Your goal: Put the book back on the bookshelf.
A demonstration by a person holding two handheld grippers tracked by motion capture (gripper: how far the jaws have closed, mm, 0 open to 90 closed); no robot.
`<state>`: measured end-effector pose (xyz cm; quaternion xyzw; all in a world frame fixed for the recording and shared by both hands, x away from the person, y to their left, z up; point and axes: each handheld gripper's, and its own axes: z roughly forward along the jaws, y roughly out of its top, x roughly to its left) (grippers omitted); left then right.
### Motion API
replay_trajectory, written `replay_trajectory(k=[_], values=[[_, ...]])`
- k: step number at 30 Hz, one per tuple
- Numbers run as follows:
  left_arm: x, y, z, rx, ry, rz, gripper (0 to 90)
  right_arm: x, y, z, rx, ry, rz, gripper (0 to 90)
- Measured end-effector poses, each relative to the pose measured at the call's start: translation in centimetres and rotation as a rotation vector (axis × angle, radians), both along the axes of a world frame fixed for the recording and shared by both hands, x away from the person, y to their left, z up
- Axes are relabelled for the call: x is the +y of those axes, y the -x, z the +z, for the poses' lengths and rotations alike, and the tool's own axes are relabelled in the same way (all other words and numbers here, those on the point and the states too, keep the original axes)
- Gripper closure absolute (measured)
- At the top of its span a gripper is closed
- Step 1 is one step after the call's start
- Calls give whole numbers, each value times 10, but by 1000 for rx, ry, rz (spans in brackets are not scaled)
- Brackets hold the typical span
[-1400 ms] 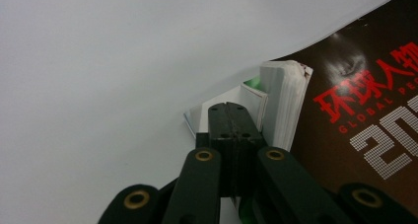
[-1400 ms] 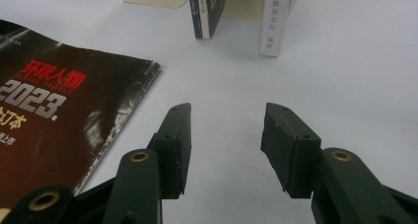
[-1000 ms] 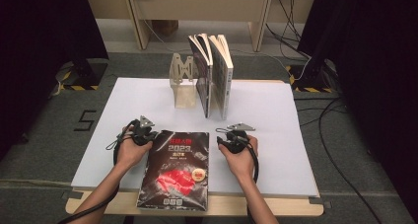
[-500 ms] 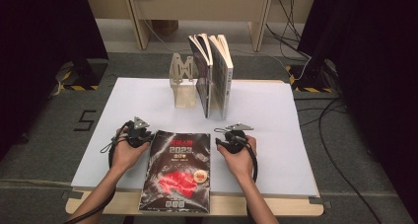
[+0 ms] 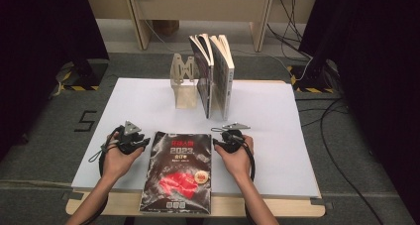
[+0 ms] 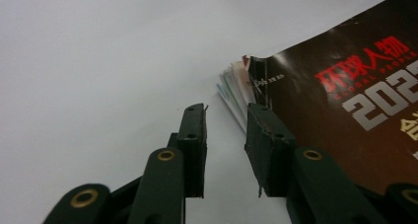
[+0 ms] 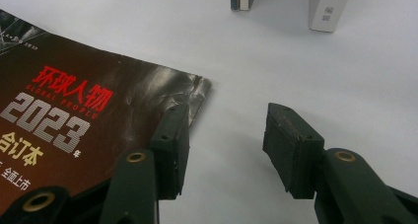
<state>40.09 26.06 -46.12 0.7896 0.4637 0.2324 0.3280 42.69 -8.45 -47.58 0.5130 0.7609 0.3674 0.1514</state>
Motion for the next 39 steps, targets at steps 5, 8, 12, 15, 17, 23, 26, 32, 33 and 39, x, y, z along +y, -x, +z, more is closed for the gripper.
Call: replay_trajectory(k=[5, 8, 12, 15, 17, 23, 26, 32, 33, 39], values=[[-9, 4, -3, 11, -6, -27, 680, 6, -4, 0, 7, 5, 6, 529], [-14, 3, -8, 27, -17, -38, 683, 11, -8, 0, 16, 6, 11, 529], [-17, 0, -17, 48, -22, -37, 710, 18, -13, -1, 30, 6, 22, 528], [-18, -1, -20, 56, -21, -36, 738, 22, -17, -2, 40, -2, 25, 529], [-18, -2, -21, 56, -20, -38, 752, 24, -20, -3, 48, -2, 25, 529], [-18, -2, -22, 58, -17, -43, 773, 28, -28, -5, 75, -13, 20, 527], [-17, -2, -23, 56, -19, -44, 777, 28, -33, -7, 93, -27, 12, 521], [-18, -2, -23, 53, -21, -47, 779, 26, -39, -7, 123, -68, 3, 512], [-18, -2, -23, 53, -22, -47, 779, 26, -39, -7, 130, -69, 4, 512], [-19, -1, -24, 46, -23, -43, 780, 28, -42, -6, 140, -75, 12, 509]])
